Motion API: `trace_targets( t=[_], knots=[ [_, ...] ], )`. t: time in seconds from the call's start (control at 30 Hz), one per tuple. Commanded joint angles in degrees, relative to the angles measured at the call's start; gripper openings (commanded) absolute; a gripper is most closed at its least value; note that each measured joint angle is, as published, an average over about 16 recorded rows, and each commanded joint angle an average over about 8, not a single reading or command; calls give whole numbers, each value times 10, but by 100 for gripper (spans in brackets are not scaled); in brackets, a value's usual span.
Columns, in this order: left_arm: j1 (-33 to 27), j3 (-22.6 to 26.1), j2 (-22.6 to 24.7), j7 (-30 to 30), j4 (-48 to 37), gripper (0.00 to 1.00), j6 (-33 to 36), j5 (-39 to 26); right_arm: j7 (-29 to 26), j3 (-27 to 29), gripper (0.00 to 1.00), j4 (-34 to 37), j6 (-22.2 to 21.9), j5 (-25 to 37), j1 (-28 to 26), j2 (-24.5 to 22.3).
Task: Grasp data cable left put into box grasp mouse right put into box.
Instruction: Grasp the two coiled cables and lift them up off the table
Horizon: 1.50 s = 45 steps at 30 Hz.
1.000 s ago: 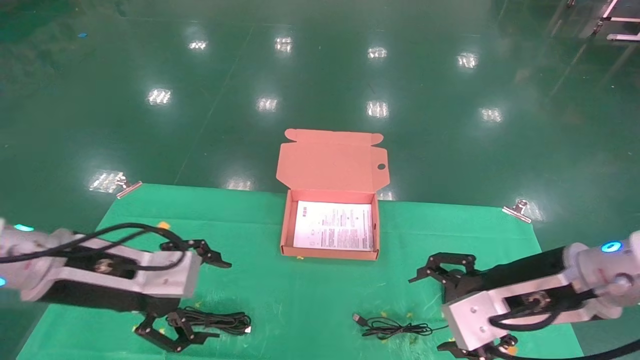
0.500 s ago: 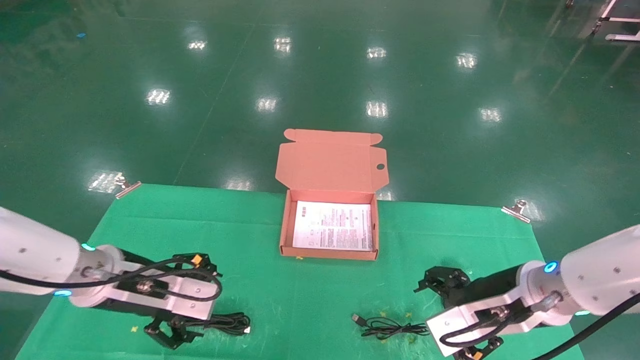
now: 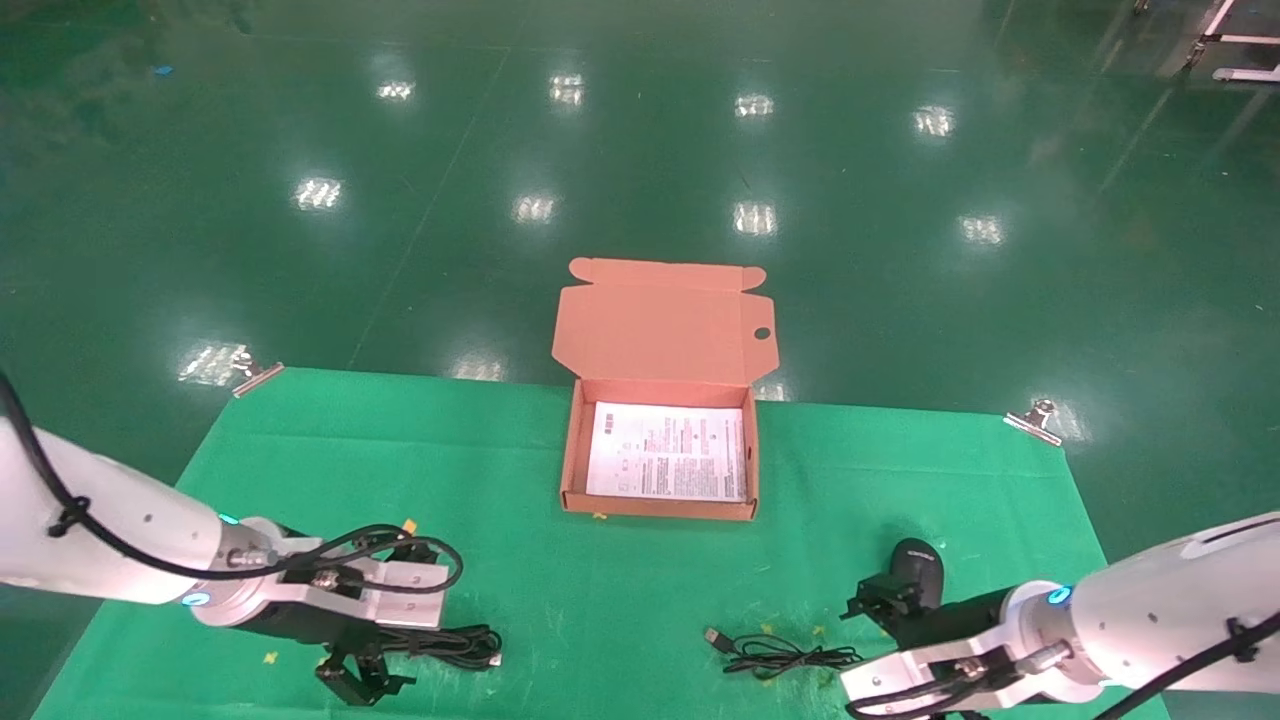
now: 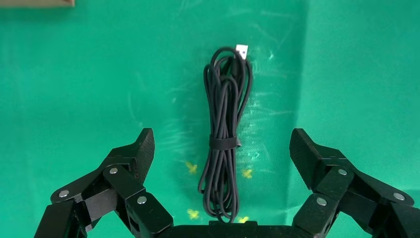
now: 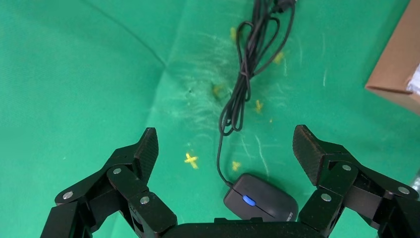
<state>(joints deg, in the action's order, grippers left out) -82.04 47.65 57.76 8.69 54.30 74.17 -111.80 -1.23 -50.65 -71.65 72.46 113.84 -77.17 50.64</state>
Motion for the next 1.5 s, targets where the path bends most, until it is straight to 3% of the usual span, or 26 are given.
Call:
trace_targets(
  t=[0.03, 0.37, 0.83, 0.87, 0.9, 1.1, 1.13, 1.17, 1.5],
  knots=[
    [-2, 1, 11, -10, -35, 100, -9, -1, -7, -1, 100, 14, -6, 3, 3, 9],
    [-16, -6, 52, -68, -180, 100, -43, 15, 17, -4, 100, 112, -29, -1, -5, 59],
    [-34, -12, 90, -136, -310, 100, -76, 26, 72, -13, 100, 205, -78, 17, -7, 100],
    [-35, -13, 91, -140, -316, 95, -78, 27, 76, -13, 97, 210, -81, 17, -7, 102],
    [-36, -14, 92, -144, -322, 82, -79, 29, 80, -13, 89, 214, -84, 17, -7, 104],
    [-38, -19, 97, -161, -350, 7, -86, 37, 100, -15, 14, 233, -99, 21, -5, 110],
    [-38, -20, 98, -162, -352, 0, -86, 38, 101, -15, 4, 234, -101, 22, -5, 111],
    [-39, -20, 98, -163, -354, 0, -87, 38, 102, -16, 0, 236, -102, 22, -5, 111],
    [-38, -20, 97, -160, -348, 0, -85, 38, 99, -16, 0, 232, -99, 21, -5, 110]
  ],
)
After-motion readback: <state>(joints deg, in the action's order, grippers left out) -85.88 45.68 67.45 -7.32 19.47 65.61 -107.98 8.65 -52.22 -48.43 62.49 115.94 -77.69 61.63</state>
